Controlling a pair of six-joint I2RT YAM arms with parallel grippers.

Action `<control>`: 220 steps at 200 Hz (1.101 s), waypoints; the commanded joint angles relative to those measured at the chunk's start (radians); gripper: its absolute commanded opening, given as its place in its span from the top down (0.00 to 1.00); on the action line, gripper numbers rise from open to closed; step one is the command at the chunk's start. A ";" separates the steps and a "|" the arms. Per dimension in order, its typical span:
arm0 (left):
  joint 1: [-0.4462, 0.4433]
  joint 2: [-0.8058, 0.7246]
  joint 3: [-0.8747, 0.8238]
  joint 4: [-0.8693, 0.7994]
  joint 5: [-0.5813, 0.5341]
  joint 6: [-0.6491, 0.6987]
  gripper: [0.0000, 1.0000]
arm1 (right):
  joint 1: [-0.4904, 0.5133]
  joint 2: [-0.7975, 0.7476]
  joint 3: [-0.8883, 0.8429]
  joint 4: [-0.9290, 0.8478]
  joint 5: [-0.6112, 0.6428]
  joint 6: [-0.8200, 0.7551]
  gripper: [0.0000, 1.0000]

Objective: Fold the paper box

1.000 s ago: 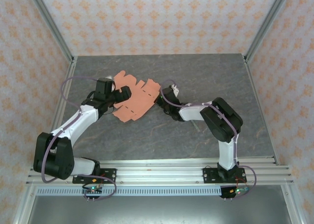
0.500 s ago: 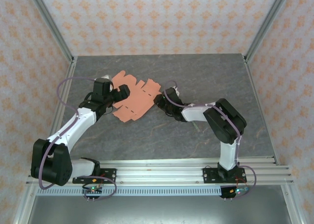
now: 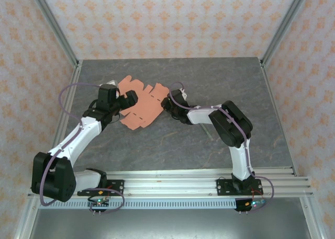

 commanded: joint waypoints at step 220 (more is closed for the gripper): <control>-0.067 0.056 0.264 0.112 0.261 0.587 0.12 | -0.284 -0.364 0.312 -0.812 -0.607 -1.200 1.00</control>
